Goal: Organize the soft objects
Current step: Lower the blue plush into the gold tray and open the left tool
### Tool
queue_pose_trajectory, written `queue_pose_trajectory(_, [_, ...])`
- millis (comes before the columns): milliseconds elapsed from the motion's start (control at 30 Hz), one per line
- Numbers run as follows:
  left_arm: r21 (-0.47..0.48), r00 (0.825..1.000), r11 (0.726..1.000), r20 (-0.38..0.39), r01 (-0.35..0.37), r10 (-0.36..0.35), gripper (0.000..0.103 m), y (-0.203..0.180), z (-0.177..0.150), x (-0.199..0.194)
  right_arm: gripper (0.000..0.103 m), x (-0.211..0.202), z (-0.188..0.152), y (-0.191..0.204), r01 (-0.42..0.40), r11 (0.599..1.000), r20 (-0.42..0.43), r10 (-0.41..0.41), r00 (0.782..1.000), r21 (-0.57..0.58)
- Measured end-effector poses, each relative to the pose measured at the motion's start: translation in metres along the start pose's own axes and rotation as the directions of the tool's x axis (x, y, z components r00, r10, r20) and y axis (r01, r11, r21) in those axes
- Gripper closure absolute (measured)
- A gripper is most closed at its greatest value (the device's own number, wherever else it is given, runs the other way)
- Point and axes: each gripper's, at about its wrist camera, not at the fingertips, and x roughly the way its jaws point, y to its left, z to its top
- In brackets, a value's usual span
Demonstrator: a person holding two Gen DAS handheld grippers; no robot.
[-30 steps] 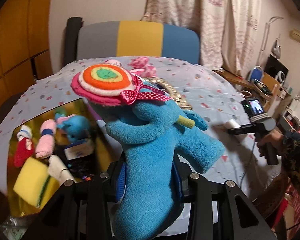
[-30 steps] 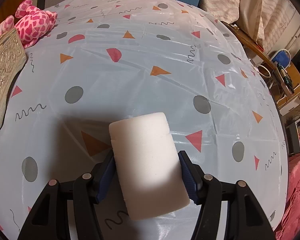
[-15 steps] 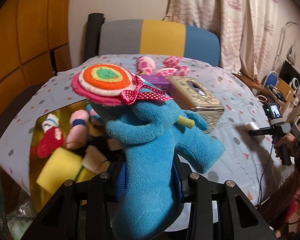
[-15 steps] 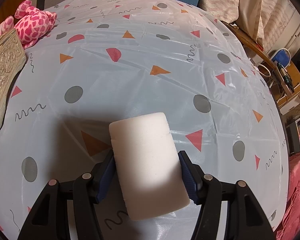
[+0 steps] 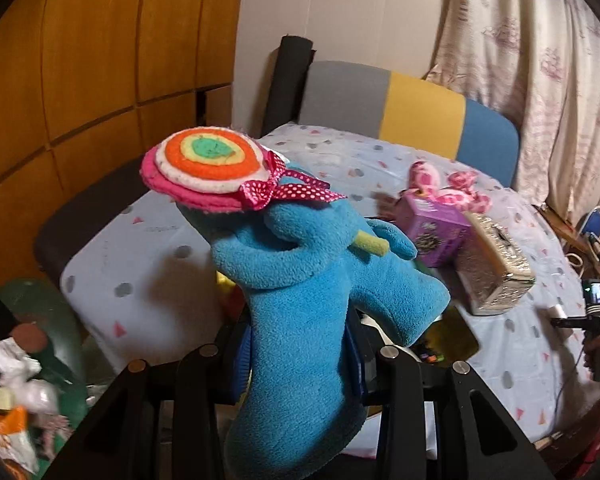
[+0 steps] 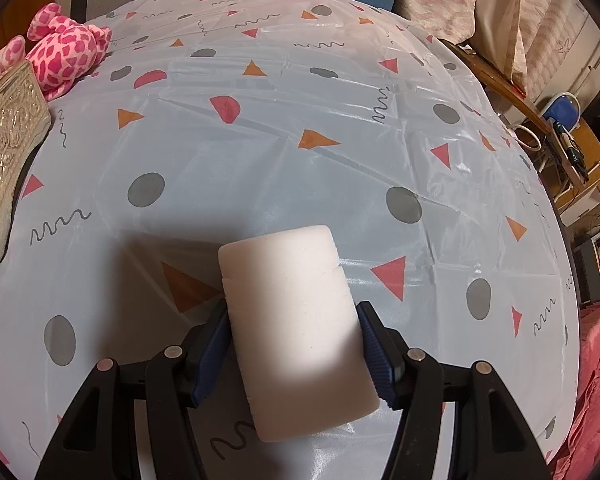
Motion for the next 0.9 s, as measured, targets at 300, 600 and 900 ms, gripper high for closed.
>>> queue_pose_trajectory(300, [0.051,0.983,0.996,-0.168,0.078,-0.068,0.064,-0.005,-0.01,0.067,0.041,-0.001,-0.001,0.002,0.006,1.0,0.001,-0.006,1.0,-0.005])
queue_pose_trajectory(600, [0.02,0.968,1.0,-0.252,0.013,-0.008,0.051,-0.015,-0.017,0.128,0.041,-0.001,0.0,0.002,0.007,1.0,0.0,-0.007,1.0,-0.004])
queue_pose_trajectory(900, [-0.018,0.988,0.998,-0.139,-0.065,0.062,0.027,-0.017,-0.017,0.08,0.042,-0.006,0.0,0.011,0.069,0.997,-0.006,-0.069,0.998,-0.029])
